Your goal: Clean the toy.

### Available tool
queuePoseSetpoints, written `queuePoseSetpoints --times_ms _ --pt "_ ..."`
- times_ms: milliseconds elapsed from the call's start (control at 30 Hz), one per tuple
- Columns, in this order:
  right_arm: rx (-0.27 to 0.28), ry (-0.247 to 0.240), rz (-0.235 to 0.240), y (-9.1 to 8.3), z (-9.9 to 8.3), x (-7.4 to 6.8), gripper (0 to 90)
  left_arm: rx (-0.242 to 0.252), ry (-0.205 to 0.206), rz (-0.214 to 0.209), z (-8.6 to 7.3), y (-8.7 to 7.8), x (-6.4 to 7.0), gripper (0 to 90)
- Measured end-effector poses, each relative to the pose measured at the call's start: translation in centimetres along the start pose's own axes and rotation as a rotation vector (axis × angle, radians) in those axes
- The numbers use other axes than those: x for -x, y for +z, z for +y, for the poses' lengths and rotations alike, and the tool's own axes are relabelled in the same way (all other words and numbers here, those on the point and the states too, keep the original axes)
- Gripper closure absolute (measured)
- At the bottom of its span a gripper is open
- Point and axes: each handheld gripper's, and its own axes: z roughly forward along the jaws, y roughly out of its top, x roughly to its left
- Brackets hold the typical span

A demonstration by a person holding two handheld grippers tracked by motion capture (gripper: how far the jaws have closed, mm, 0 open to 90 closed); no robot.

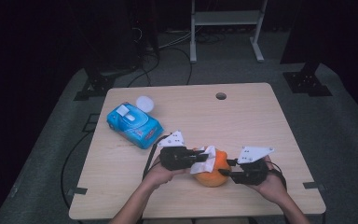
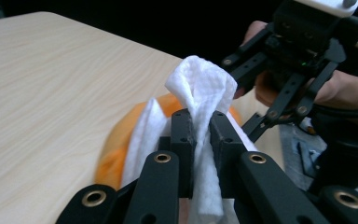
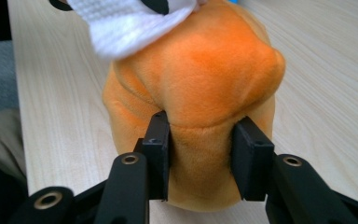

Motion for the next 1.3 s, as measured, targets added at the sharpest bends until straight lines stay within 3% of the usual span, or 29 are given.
queuePoseSetpoints --times_ms 200,367,500,600,800,933,1067,1300 --pt "0.017 0.019 0.019 -0.1 -0.3 0.5 60.7 0.023 -0.034 0.065 -0.7 -1.6 -1.5 81.9" --pt "0.020 0.031 0.022 0.0 -0.2 0.8 60.5 0.022 -0.027 0.034 -0.5 -1.4 -0.7 81.9" --pt "0.027 0.051 0.022 0.1 -0.1 1.1 60.5 -0.029 0.043 -0.042 -0.1 0.4 1.5 81.8" --pt "0.025 0.047 0.022 0.2 0.0 1.1 60.5 -0.077 0.128 -0.042 0.0 1.8 3.0 81.7" --pt "0.030 0.061 0.024 -0.2 -0.6 1.2 60.7 -0.026 0.078 0.006 -0.1 0.1 1.1 82.0" --pt "0.025 0.011 0.019 0.0 -0.3 0.8 61.2 0.025 0.000 0.065 -0.5 -1.8 -0.9 82.0" --pt "0.010 -0.070 0.017 0.0 -0.1 -0.2 62.0 0.045 -0.063 0.051 -1.0 -2.4 -1.9 82.0" --pt "-0.006 -0.150 0.026 0.3 0.2 -1.2 62.5 0.006 -0.022 -0.010 0.3 -1.1 -0.5 82.2"
